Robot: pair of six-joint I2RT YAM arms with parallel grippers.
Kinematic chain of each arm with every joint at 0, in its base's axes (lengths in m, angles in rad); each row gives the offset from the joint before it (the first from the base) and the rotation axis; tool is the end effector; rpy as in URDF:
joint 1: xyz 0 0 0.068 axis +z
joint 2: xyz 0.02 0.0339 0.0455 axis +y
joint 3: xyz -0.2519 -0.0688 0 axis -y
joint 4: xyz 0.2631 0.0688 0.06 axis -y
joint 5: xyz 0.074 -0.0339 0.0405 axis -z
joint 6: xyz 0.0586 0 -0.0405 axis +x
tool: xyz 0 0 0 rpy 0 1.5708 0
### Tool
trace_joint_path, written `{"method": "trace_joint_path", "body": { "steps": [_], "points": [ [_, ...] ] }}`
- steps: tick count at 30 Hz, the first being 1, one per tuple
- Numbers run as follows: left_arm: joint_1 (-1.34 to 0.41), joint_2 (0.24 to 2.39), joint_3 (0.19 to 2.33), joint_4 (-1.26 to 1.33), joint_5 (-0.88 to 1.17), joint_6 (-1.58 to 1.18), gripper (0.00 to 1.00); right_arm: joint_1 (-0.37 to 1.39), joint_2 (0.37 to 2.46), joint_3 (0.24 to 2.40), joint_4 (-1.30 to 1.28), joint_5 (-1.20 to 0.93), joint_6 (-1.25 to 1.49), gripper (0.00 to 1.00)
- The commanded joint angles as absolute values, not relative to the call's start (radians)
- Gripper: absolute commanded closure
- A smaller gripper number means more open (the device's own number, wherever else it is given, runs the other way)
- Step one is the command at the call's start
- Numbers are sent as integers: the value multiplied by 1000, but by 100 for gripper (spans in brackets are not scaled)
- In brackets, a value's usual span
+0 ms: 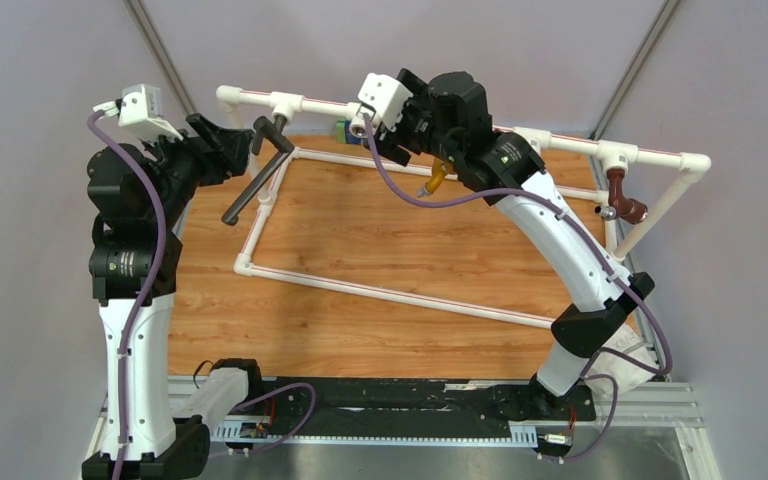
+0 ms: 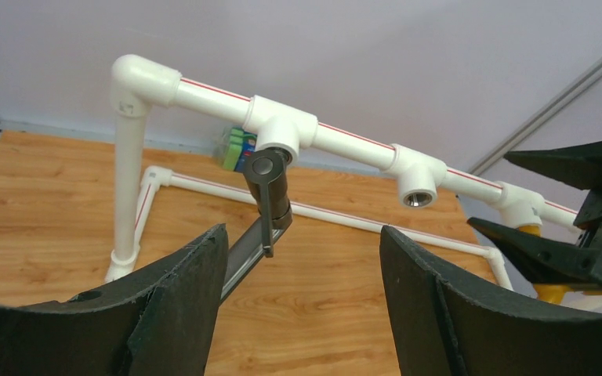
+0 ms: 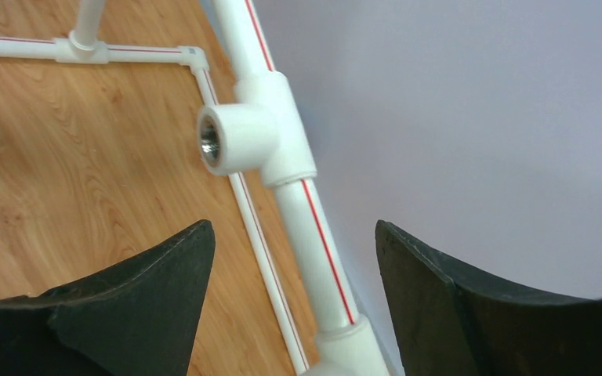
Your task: Install the water faucets
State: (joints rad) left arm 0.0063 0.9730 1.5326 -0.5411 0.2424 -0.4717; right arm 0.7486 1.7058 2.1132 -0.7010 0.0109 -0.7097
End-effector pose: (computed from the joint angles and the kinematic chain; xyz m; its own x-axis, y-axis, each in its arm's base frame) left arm 0.2003 -0.0128 0.5147 -0.0898 -0.4417 -0.8927 0.2167 0.8661 -0.4504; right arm 0.2925 0.2708 0.4841 0.2776 -0.6314 -0.7240 -0.6486 0.4328 -0.6261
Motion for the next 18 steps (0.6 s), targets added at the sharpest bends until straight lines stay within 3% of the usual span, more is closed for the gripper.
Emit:
{"method": "trace_joint_path", "body": {
  "steps": [1, 18],
  "points": [
    [3, 962, 1529, -568, 209, -423, 23, 700, 1716, 2178, -709, 55, -735, 19],
    [3, 985, 1542, -597, 222, -377, 23, 655, 1842, 2230, -715, 17, -788, 26]
  ]
}}
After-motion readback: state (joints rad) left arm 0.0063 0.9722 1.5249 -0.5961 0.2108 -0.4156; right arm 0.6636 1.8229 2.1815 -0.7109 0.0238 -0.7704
